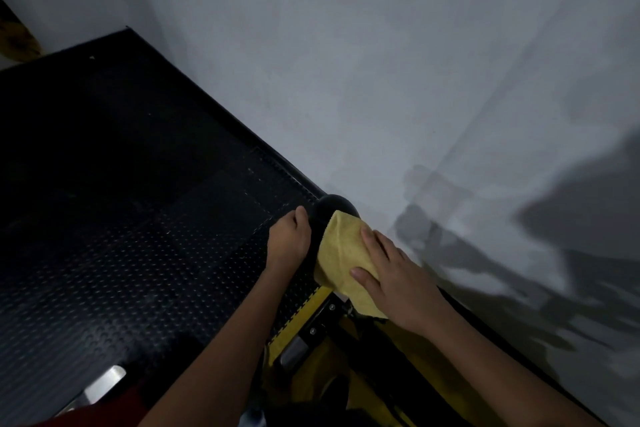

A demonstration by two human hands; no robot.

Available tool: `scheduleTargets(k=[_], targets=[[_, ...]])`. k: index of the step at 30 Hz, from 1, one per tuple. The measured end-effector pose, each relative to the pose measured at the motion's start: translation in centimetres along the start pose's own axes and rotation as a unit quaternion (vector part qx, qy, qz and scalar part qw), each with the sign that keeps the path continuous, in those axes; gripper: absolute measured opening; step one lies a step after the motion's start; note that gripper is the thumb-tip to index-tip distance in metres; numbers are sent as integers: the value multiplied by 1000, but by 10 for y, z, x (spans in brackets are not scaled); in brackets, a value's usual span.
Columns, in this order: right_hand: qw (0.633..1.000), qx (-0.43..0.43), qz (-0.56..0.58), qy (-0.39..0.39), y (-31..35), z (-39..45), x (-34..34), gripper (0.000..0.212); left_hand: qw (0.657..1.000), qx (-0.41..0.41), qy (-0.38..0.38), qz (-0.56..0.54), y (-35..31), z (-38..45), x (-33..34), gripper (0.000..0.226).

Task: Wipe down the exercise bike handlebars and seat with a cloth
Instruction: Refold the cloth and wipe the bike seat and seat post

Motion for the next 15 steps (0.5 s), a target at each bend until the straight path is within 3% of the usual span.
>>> scheduleTargets(k=[4,11,15], targets=[[1000,12,22,-4,5,21,-4,75,1000,-6,14,-21,2,8,0,46],[985,43,139,-92,12,108,-10,56,995,-36,-20,-88,11,12,-1,45],[986,36,148,-65,6,103,-4,60,993,-72,-25,-94,14,16,0,43]])
Point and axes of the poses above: each hand's wrist, its own z-axis towards the middle knuckle, its own x-axis out of the palm, y = z × x, the point moved 4 cm from there along z, towards the middle knuckle, and after that the axes turned 9 degrees about -x, right-handed, at the moved point
